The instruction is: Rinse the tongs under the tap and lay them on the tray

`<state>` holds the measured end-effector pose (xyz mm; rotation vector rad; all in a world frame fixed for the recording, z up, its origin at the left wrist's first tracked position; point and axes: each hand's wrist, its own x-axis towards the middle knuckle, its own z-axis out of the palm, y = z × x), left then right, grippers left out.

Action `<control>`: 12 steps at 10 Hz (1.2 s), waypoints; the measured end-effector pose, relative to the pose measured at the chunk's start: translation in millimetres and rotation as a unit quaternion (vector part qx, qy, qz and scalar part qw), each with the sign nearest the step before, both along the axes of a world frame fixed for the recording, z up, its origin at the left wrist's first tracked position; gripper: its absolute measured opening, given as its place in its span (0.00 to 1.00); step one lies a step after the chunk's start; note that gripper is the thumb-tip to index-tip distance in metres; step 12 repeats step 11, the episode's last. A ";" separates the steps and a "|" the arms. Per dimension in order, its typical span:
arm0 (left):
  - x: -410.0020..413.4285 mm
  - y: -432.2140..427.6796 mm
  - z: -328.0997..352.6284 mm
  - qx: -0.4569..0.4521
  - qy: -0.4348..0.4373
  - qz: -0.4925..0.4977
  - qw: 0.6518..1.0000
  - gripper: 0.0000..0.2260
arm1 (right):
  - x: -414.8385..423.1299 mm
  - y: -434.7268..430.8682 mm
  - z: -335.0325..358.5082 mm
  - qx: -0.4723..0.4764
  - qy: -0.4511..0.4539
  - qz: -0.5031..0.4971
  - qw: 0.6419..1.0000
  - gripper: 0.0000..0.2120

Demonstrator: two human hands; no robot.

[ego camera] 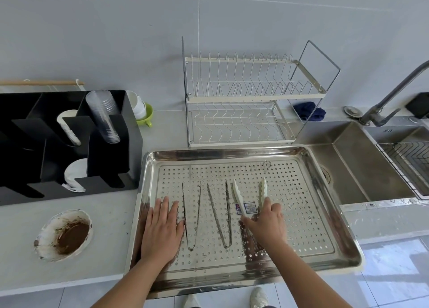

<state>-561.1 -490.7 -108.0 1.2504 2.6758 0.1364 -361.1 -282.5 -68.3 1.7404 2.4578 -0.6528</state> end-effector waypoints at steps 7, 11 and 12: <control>-6.3 7.9 29.8 0.071 -0.091 0.052 0.992 0.28 | 27.1 22.7 17.7 -0.007 0.113 -0.064 0.992 0.24; -7.0 38.4 86.7 0.094 -0.020 0.024 0.995 0.29 | 14.5 46.2 54.8 0.022 0.174 0.043 0.983 0.16; -7.0 38.4 86.7 0.094 -0.020 0.024 0.995 0.29 | 14.5 46.2 54.8 0.022 0.174 0.043 0.983 0.16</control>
